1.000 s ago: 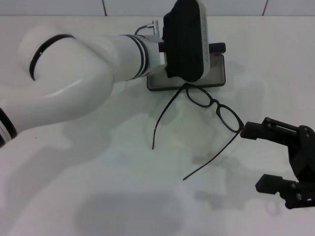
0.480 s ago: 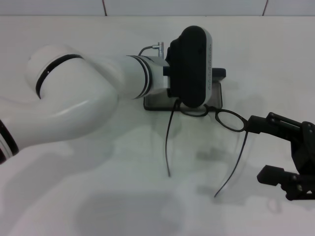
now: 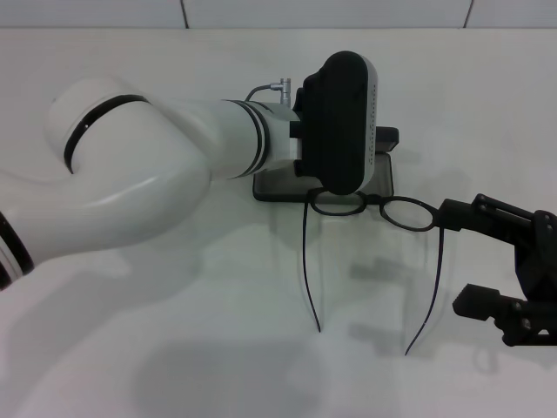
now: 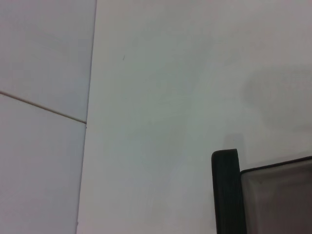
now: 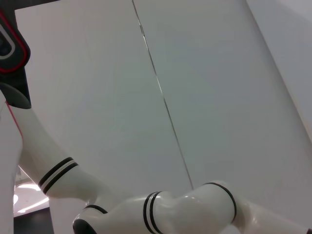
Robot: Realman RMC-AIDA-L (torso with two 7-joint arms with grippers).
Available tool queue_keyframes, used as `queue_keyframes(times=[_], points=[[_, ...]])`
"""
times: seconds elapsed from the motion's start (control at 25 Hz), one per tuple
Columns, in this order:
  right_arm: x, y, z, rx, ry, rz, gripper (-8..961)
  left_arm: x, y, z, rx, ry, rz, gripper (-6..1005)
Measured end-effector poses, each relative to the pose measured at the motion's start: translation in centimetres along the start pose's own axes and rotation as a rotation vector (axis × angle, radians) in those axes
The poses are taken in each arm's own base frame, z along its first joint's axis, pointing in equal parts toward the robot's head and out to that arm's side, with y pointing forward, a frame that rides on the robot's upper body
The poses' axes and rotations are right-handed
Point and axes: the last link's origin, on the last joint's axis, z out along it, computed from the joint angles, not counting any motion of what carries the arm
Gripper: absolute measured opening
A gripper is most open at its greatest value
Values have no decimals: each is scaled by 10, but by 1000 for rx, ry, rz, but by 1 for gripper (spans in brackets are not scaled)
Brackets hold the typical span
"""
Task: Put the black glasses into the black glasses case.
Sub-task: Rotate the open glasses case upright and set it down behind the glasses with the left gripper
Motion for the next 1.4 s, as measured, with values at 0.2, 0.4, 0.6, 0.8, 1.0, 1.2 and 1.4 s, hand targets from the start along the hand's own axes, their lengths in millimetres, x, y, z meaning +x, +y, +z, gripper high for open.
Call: queue_keyframes(times=[0.2, 0.4, 0.6, 0.8, 1.0, 1.2, 1.4], points=[[0, -1, 0, 4, 2, 1, 839, 1, -4, -5, 15, 8, -23, 190], [0, -1, 1, 3, 1, 1, 839, 2, -8, -10, 18, 9, -42, 187], [1, 0, 1, 3, -1, 3, 839, 4, -9, -12, -6, -5, -60, 187], [2, 1, 0, 5, -4, 10, 839, 5, -8, -12, -10, -4, -68, 214], [3, 3, -1, 8, -6, 17, 839, 5, -7, -12, -19, -9, -68, 242], [4, 4, -2, 9, -6, 21, 839, 4, -4, -12, -31, -15, -76, 269], [4, 5, -1, 8, -8, 22, 839, 3, -4, -12, -32, -17, -85, 296]])
